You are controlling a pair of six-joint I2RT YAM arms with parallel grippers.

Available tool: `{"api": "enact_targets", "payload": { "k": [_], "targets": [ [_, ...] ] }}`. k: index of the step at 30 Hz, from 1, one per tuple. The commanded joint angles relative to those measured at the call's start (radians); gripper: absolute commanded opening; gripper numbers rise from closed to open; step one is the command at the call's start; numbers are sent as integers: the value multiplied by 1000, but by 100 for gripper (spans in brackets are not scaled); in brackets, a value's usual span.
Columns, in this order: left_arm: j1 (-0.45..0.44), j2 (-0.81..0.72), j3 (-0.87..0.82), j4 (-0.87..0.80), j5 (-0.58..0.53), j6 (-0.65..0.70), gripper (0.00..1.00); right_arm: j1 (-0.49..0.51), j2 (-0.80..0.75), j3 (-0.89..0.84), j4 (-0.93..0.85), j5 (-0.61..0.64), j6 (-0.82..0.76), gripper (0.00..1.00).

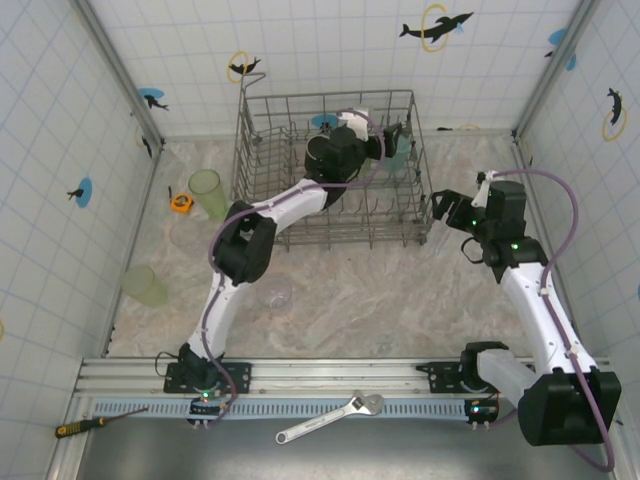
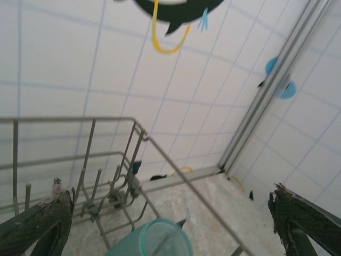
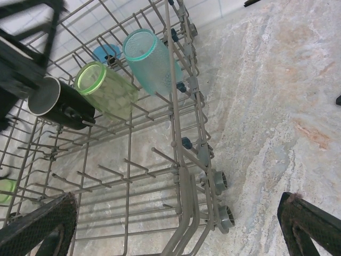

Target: Load the cups into the dish rack

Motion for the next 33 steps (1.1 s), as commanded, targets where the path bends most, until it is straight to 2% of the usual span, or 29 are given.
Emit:
{"api": "enact_targets", "payload": {
  "k": [1, 5, 13, 21, 29, 31, 33],
  "targets": [
    [-2, -137, -39, -11, -8, -11, 98, -7, -23, -17, 21, -24, 4, 100],
    [-1, -268, -144, -100, -131, -49, 98, -8, -22, -15, 21, -39, 6, 100],
    [-1, -578, -483, -143, -356, -35, 98, -9, -61, -25, 21, -23, 9, 100],
    [9, -741, -581, -447, -663, -53, 98, -9, -72, -39, 40, -45, 31, 100],
    [99, -896, -642, -676, -608, -182, 98, -7, -82, -72, 59, -66, 49, 100],
    [107, -931, -657, -733, -629, -208, 98, -6, -86, -83, 60, -70, 49, 100],
    [111, -967, -668, -833, -699, -279, 98, -6, -90, -97, 65, -71, 49, 100]
  ]
}}
